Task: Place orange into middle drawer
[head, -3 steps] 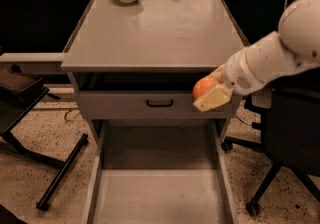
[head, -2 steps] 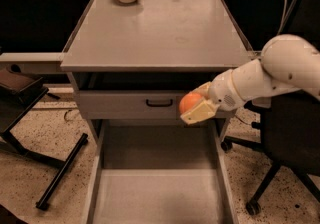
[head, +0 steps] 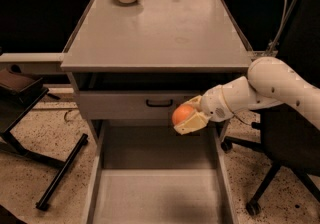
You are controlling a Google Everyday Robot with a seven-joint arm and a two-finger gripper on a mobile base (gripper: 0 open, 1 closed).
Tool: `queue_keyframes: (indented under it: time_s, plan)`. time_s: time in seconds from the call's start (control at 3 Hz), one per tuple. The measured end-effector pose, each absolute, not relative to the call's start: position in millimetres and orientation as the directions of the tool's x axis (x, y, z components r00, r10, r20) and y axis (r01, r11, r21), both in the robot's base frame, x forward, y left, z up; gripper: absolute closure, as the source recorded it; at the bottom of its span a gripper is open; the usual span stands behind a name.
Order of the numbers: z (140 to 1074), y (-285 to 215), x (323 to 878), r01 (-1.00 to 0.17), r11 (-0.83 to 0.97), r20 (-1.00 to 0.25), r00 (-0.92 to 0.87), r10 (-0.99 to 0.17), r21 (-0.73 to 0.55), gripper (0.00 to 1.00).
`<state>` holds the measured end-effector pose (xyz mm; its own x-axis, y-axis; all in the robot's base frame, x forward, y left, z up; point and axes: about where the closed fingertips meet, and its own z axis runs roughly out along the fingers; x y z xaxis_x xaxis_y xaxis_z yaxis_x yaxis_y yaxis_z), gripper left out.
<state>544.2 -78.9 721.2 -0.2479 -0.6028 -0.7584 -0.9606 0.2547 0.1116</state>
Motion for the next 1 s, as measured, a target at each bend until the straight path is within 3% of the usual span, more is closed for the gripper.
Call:
queue_keyframes:
  time_s: [0.33, 1.0]
  plan:
    - [698, -74, 537, -0.948, 0.276, -0.751, -0.297, -0.590, 0.158, 1.00]
    - [590, -93, 475, -0.792, 0.527, -0.654, -0.579, -0.487, 0.309, 1.00]
